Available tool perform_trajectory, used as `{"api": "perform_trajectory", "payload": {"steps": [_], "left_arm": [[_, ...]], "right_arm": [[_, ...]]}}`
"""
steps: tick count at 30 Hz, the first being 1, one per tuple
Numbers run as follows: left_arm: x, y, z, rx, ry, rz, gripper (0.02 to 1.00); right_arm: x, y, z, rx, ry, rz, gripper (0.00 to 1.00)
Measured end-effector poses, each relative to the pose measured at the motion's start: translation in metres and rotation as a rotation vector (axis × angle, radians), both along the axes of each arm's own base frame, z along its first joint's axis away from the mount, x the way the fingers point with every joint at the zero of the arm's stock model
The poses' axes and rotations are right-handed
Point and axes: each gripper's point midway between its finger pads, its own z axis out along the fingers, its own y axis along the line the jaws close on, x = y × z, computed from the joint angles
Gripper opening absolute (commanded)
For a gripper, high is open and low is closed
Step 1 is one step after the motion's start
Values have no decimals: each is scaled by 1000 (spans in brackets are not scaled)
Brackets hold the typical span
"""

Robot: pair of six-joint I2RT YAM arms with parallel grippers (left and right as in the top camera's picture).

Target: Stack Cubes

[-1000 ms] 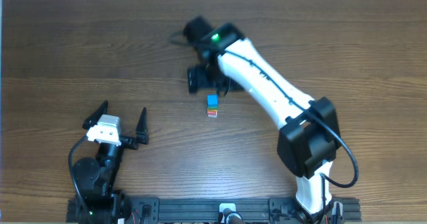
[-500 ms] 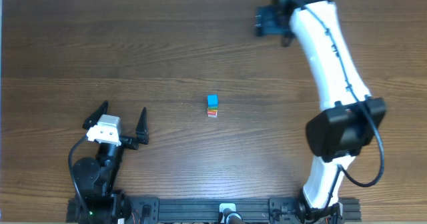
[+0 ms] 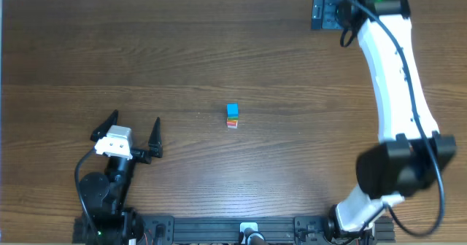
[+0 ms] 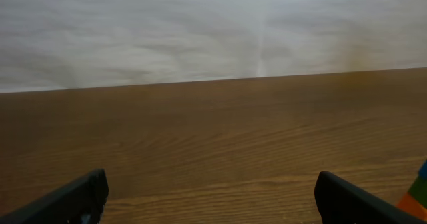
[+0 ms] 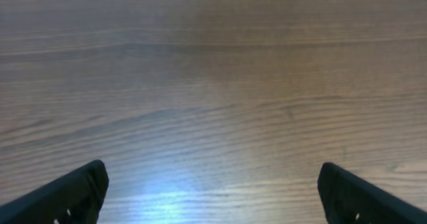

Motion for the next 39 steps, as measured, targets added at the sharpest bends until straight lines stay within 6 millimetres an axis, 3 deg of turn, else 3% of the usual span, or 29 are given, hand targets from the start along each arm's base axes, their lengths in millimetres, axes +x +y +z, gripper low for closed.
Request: {"api": "perform_trajectory", "payload": {"steps": [7,15,23,33,39], "left_arm": [[0,0,0,0,0,0,1000],[0,0,0,0,0,0,1000],[0,0,0,0,0,0,1000],[0,0,0,0,0,0,1000],[0,0,0,0,0,0,1000]], "right_arm": [[-38,0,3,36,-108,28,993],[-83,-24,-13,69,-256,8,991],[-131,-35,0,54,-547,12,993],[-191,-23,12,22,-877,85,993],[-213,-19,5,12,-973,101,991]]}}
